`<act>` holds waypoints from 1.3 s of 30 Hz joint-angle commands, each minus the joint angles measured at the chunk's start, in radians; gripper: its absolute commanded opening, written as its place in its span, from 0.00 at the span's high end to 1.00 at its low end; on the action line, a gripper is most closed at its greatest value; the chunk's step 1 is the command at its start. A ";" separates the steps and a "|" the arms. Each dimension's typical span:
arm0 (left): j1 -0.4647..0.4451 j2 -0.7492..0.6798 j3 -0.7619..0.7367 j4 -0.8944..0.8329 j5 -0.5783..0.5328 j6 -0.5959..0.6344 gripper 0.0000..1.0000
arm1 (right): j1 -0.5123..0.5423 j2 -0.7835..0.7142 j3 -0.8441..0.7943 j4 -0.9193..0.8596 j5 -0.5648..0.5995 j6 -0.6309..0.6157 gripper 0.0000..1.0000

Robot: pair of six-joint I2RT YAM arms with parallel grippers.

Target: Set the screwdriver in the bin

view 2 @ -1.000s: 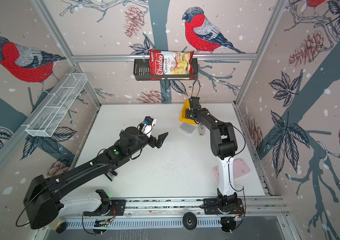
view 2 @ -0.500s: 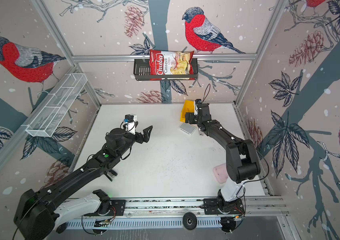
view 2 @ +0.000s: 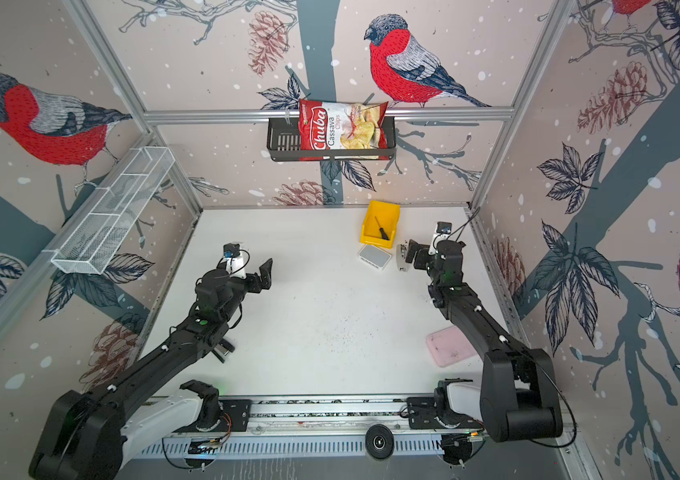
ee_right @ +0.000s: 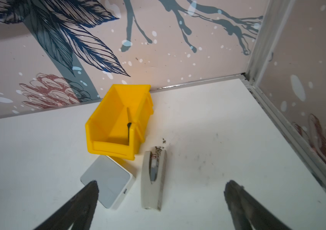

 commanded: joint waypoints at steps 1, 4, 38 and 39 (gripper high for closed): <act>0.048 0.018 -0.035 0.132 -0.059 0.044 0.04 | -0.040 -0.039 -0.086 0.147 -0.006 -0.061 0.00; 0.087 0.033 -0.075 0.201 -0.126 0.075 0.04 | -0.072 -0.047 -0.175 0.247 0.004 -0.071 0.01; 0.211 0.527 -0.256 0.963 -0.123 0.142 0.04 | -0.118 0.242 -0.375 0.807 -0.037 -0.067 0.00; 0.211 0.524 -0.238 0.921 -0.139 0.134 0.04 | -0.117 0.245 -0.377 0.814 -0.031 -0.064 0.01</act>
